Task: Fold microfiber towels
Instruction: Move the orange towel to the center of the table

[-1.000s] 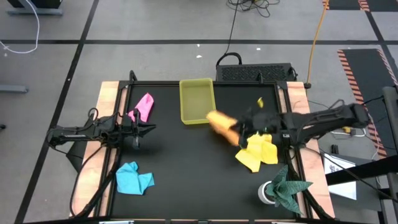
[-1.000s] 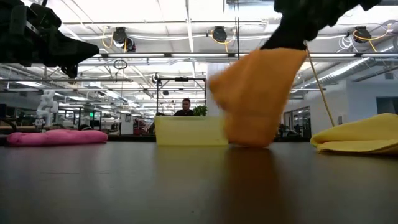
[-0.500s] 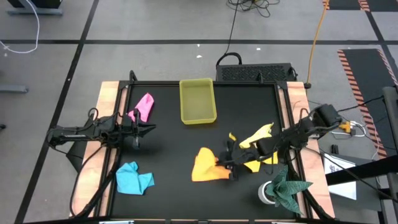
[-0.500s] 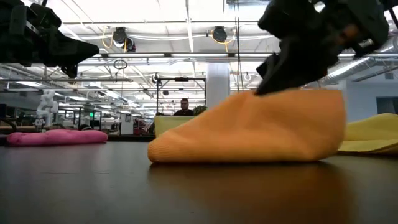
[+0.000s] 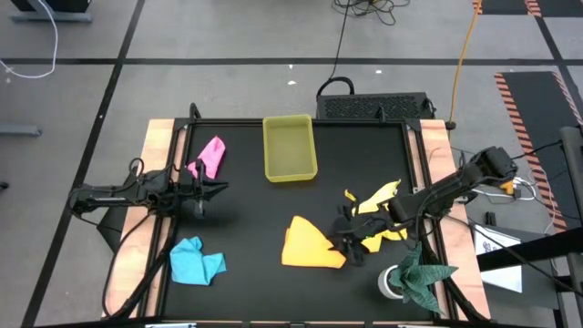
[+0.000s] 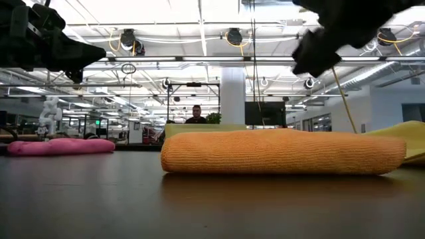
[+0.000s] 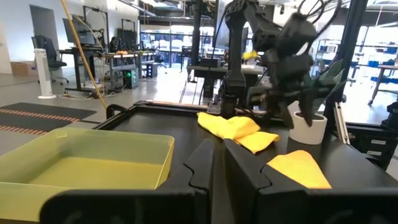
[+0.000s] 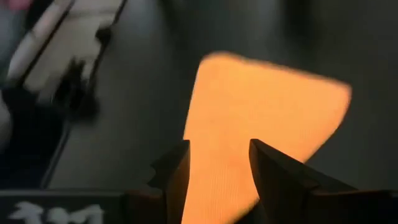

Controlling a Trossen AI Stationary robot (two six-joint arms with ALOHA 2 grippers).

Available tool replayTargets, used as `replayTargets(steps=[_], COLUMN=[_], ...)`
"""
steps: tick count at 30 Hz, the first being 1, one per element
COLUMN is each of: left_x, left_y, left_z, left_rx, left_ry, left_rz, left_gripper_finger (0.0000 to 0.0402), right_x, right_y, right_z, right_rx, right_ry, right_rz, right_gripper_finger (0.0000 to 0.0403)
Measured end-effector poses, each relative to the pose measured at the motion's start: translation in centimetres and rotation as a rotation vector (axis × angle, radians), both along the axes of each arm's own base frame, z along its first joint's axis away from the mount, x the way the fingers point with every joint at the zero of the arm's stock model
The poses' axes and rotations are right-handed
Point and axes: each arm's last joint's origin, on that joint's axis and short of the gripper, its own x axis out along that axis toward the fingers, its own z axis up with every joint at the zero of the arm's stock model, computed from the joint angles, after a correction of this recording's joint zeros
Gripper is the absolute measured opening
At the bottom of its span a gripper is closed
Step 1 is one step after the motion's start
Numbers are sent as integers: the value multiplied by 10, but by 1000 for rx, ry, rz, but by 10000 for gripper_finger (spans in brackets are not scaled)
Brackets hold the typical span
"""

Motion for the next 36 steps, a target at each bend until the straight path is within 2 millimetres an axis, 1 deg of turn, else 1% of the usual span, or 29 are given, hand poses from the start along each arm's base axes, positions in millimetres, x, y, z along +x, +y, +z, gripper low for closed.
replayTargets(steps=[3, 11, 14, 16, 20, 23, 26, 30, 31, 33, 36], left_x=[0, 0, 0, 0, 0, 0, 0, 0, 0, 0, -1], left_y=[0, 0, 0, 0, 0, 0, -2, -6, -7, -9, -12], left_z=[0, 0, 0, 0, 0, 0, -1, 1, 1, 3, 6], left_rx=[0, -4, -76, -137, -214, -232, -233, -222, -215, -186, -139], left_ry=[0, -2, -8, -14, -21, -21, -7, -12, -19, -36, -67], left_rz=[0, 0, -6, -13, -25, -28, -73, -149, -160, -179, -209], left_gripper_finger=[35, 35, 35, 35, 35, 35, 35, 35, 35, 35, 35], right_x=[19, 91, 112, 121, 130, 130, 130, 130, 130, 129, 125], right_y=[6, 37, 45, 49, 50, 48, 47, 47, 48, 51, 61], right_z=[-1, -31, -34, -35, -43, -49, -53, -51, -52, -52, -44], right_rx=[-39, -191, -235, -249, -297, -356, -383, -393, -400, -386, -341], right_ry=[21, 162, 177, 174, 185, 197, 205, 197, 199, 201, 171], right_rz=[-19, 118, 156, 163, 123, 76, 69, 83, 98, 151, 214], right_gripper_finger=[156, 152, 153, 153, 148, 126, 87, 18, 9, 8, 5])
